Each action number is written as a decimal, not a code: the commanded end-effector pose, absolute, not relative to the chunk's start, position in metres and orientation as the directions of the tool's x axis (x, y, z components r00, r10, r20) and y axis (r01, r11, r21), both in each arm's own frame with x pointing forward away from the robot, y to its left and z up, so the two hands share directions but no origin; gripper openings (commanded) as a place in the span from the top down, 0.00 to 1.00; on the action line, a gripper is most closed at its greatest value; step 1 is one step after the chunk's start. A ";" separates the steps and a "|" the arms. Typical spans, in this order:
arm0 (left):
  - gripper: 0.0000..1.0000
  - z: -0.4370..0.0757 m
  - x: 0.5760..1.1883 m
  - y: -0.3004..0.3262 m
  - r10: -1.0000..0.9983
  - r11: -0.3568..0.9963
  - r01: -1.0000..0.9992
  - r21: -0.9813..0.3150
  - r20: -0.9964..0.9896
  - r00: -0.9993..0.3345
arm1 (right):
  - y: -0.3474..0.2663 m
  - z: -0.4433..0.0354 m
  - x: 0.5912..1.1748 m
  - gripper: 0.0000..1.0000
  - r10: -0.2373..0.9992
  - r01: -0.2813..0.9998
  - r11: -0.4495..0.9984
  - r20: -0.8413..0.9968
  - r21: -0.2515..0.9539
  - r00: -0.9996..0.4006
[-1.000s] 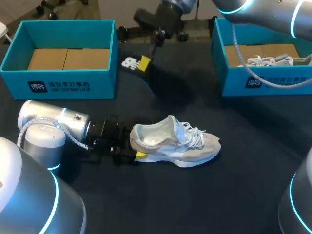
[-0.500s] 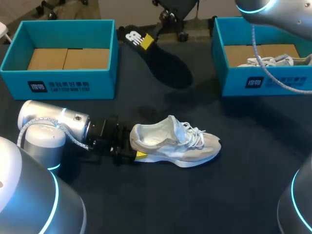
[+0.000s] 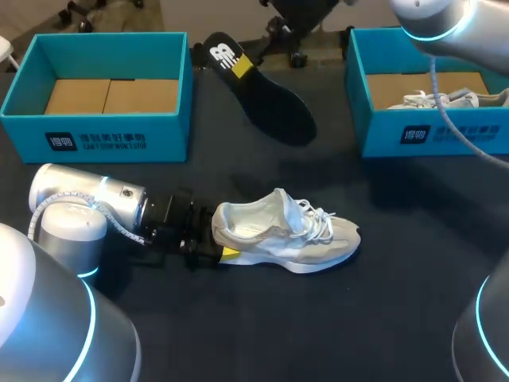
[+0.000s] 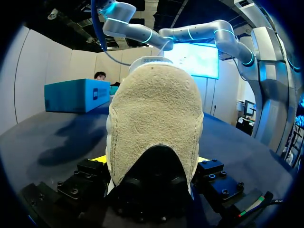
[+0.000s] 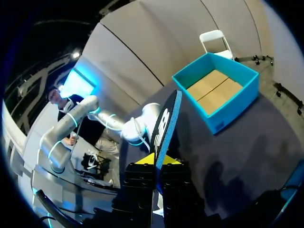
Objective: Take the shoe out of the shoebox, open the shoe tongue, remove and reinsert the insole, then place the shoe into the shoebox
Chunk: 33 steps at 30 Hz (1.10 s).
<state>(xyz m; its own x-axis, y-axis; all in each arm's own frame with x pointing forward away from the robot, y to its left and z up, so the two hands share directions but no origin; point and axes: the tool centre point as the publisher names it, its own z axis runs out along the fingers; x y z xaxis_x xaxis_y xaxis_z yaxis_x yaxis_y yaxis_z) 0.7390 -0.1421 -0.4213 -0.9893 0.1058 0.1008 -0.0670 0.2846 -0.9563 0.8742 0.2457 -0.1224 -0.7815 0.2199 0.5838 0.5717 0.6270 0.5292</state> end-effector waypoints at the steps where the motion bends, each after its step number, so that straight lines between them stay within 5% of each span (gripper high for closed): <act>1: 1.00 -0.423 0.738 -0.142 0.105 0.286 -0.067 -0.956 0.100 -0.989 | 0.244 -0.123 0.869 1.00 0.242 0.577 0.613 0.567 0.539 -0.787; 10: 1.00 -0.423 0.738 -0.142 0.105 0.286 -0.067 -0.956 0.100 -0.989 | 0.244 -0.123 0.869 1.00 0.242 0.577 0.613 0.567 0.539 -0.787; 16: 1.00 -0.423 0.738 -0.142 0.105 0.286 -0.067 -0.956 0.100 -0.989 | 0.241 -0.105 0.880 1.00 0.227 0.641 0.436 0.612 0.632 -0.758; 33: 1.00 -0.423 0.738 -0.142 0.105 0.286 -0.067 -0.956 0.100 -0.989 | 0.224 -0.040 0.879 1.00 0.131 0.768 0.102 0.757 0.632 -0.640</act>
<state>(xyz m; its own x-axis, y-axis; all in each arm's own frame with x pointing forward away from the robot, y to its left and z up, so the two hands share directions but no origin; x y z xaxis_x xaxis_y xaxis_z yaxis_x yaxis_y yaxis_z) 0.7390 -0.1420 -0.4214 -0.9893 0.1057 0.1008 -0.0670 0.2847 -0.9563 0.8856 0.2271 -0.0410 -0.6411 0.1390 0.7547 0.7642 0.2062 0.6112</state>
